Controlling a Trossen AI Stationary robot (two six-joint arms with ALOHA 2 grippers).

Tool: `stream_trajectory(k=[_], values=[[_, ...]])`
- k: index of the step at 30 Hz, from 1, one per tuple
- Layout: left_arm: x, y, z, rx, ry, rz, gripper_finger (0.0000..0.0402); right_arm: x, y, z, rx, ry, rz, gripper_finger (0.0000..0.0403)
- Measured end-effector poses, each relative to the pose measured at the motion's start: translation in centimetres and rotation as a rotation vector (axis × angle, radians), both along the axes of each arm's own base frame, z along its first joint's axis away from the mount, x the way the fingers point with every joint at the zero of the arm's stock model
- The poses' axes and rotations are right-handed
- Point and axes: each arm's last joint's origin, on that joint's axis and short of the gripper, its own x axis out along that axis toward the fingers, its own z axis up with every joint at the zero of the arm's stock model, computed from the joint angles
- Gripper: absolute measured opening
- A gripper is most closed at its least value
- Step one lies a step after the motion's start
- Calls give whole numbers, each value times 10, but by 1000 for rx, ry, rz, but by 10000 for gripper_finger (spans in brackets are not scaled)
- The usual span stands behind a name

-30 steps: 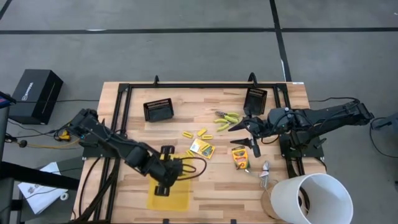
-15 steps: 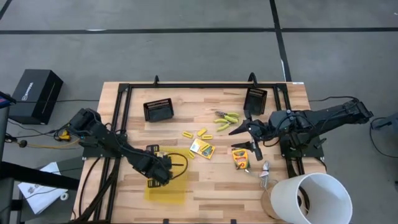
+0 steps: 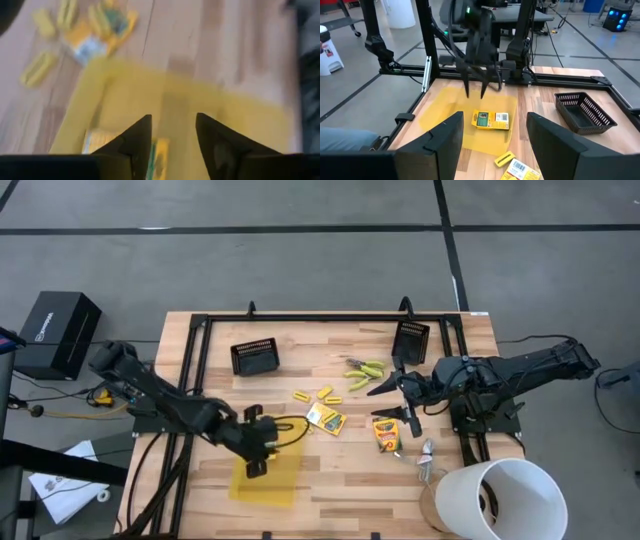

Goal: Pick & Place School Supplies
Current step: Put the yellow crayon box into the yellow bin

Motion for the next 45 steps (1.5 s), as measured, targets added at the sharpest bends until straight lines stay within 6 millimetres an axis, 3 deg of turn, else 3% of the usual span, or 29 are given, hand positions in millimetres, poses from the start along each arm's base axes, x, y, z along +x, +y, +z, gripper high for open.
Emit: stream_trajectory(k=[5, 8, 13, 18, 22, 28, 36, 40, 45], values=[[15, -5, 26, -21, -299, -77, 175, 0, 0, 1, -7, -11, 2, 209], [34, -4, 29, 33, -422, -126, 177, 0, 1, 1, -20, -14, 10, 209], [67, 18, 18, 140, -491, -111, 173, -1, 3, 1, -43, -15, -12, 209], [101, 46, -5, 104, -517, -109, 173, -2, 2, -6, -87, 47, -21, 209], [115, 61, -18, 176, -531, -112, 172, -3, 2, -13, -109, 122, -21, 209], [120, 77, -12, 318, -586, -135, 172, -2, 0, -22, -213, 189, 1, 209], [113, 101, 13, 452, -650, -129, 172, 6, -22, -14, -447, 91, -25, 209], [102, 111, 34, 421, -718, -59, 172, 9, -31, -7, -442, 20, -84, 209], [86, 121, 61, 304, -815, 54, 172, 10, -38, 8, -252, -50, -160, 209]])
